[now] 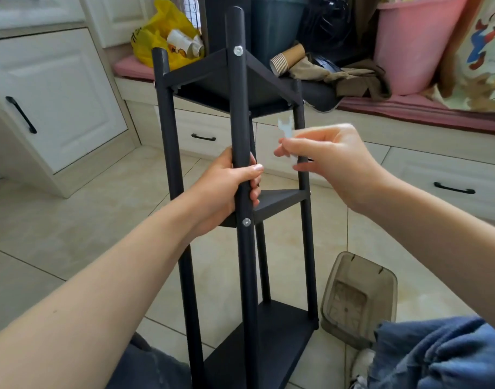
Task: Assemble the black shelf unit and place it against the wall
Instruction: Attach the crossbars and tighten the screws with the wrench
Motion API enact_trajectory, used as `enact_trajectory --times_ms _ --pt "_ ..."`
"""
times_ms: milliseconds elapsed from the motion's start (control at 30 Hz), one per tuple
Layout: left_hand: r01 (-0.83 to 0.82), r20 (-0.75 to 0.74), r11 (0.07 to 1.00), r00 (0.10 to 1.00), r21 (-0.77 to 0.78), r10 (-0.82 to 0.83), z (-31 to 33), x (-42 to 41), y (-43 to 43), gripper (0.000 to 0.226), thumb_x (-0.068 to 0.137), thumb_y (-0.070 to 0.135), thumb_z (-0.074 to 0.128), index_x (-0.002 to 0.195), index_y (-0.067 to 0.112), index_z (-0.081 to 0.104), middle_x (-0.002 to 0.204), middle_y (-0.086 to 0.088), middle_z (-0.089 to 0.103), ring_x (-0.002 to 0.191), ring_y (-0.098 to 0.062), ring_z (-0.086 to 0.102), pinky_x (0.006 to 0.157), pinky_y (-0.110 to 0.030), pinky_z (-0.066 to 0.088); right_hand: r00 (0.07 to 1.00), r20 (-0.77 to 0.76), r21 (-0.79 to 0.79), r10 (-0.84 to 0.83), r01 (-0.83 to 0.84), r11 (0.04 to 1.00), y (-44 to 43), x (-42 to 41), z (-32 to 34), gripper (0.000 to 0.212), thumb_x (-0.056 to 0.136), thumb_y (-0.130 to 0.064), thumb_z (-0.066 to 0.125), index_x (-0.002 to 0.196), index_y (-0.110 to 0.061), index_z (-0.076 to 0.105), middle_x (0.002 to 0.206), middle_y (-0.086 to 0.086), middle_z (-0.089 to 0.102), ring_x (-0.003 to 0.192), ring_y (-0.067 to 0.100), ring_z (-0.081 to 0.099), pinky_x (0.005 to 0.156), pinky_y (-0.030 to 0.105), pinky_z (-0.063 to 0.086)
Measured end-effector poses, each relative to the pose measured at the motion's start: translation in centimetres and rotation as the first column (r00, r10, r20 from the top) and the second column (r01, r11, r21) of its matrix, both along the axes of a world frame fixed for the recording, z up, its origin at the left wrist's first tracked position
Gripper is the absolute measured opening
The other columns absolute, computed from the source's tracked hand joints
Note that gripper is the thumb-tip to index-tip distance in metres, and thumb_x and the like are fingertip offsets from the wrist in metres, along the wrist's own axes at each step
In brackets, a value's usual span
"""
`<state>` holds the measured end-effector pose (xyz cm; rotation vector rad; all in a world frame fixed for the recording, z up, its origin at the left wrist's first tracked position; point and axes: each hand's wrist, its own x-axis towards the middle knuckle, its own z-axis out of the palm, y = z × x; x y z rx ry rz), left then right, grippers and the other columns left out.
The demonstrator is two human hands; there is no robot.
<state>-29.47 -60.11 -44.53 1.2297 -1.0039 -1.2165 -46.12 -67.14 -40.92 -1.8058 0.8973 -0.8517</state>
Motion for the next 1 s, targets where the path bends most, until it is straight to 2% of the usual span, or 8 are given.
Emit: enact_trajectory --times_ms 133,233,333,467,567,733,867,1000 --pt "0.019 -0.013 1.000 1.000 0.001 -0.019 0.0 0.4 0.0 0.010 0.103 0.006 0.051 0.102 0.013 0.044 0.068 -0.001 0.050 0.059 -0.016 0.050 0.061 -0.029 0.050 0.950 -0.288 0.060 0.118 -0.105 0.993 0.7 -1.3 -1.3 0.016 0.090 -0.028 0.068 0.083 -0.020 0.080 0.086 -0.005 0.071 0.083 0.013 0.060 0.077 0.029 0.055" --pt "0.047 -0.042 0.999 0.998 0.006 -0.046 0.0 0.7 0.0 0.011 0.103 0.007 0.050 0.100 0.014 0.043 0.068 0.000 0.048 0.059 -0.016 0.048 0.063 -0.030 0.047 0.771 -0.549 0.202 0.322 -0.251 0.947 1.1 -1.8 -2.0 0.017 0.090 -0.032 0.069 0.080 -0.023 0.081 0.085 -0.010 0.069 0.080 0.010 0.061 0.074 0.025 0.057" --pt "0.059 -0.044 0.998 0.997 0.013 -0.059 0.0 0.9 0.1 0.011 0.104 0.011 0.051 0.100 0.015 0.042 0.066 0.000 0.047 0.059 -0.016 0.047 0.064 -0.031 0.046 0.707 -0.612 0.255 0.355 -0.248 0.934 1.8 -1.6 -4.4 0.021 0.092 -0.033 0.066 0.079 -0.024 0.080 0.087 -0.012 0.069 0.087 0.007 0.063 0.071 0.020 0.056" --pt "0.002 0.007 1.000 1.000 0.004 -0.002 -0.5 1.2 0.0 0.015 0.103 0.021 0.057 0.099 0.016 0.042 0.064 0.003 0.047 0.056 -0.014 0.047 0.063 -0.031 0.047 0.730 -0.571 0.304 0.376 -0.238 0.923 3.4 -0.7 -8.4 0.023 0.095 -0.035 0.063 0.086 -0.022 0.080 0.078 -0.014 0.065 0.075 0.005 0.062 0.066 0.017 0.052" --pt "-0.094 0.021 0.996 0.995 -0.012 0.094 -0.9 1.4 -0.2 0.019 0.101 0.026 0.061 0.097 0.018 0.045 0.060 0.005 0.046 0.051 -0.012 0.045 0.058 -0.029 0.048 0.816 -0.457 0.341 0.354 -0.207 0.917 4.7 0.0 -10.2 0.026 0.096 -0.033 0.061 0.087 -0.017 0.078 0.058 -0.007 0.056 0.056 0.007 0.049 0.061 0.018 0.048" --pt "-0.160 -0.001 0.987 0.987 -0.021 0.160 -1.3 1.8 -0.4 0.021 0.099 0.027 0.064 0.096 0.018 0.045 0.057 0.006 0.042 0.048 -0.010 0.040 0.051 -0.025 0.045 0.934 -0.271 0.313 0.234 -0.145 0.939 6.5 1.5 -11.9 0.026 0.099 -0.029 0.057 0.086 -0.016 0.076 0.051 -0.006 0.054 0.048 0.004 0.045 0.056 0.015 0.044" --pt "-0.142 -0.027 0.990 0.989 -0.007 0.142 -1.8 2.7 -0.4 0.021 0.099 0.027 0.064 0.096 0.018 0.045 0.059 0.006 0.041 0.048 -0.010 0.039 0.051 -0.024 0.044 0.974 -0.184 0.283 0.136 -0.080 0.956 7.3 2.3 -13.0 0.025 0.099 -0.028 0.057 0.092 -0.016 0.077 0.056 -0.011 0.053 0.054 -0.001 0.049 0.056 0.013 0.045" --pt "-0.133 -0.097 0.990 0.986 0.046 0.137 -2.7 3.6 -0.4 0.025 0.099 0.029 0.062 0.086 0.020 0.043 0.059 0.006 0.039 0.048 -0.009 0.037 0.051 -0.022 0.042 0.982 -0.149 0.314 0.116 -0.064 0.947 8.1 2.8 -13.7 0.024 0.098 -0.029 0.057 0.090 -0.019 0.078 0.075 0.005 0.065 0.062 0.009 0.050 0.063 0.024 0.048"
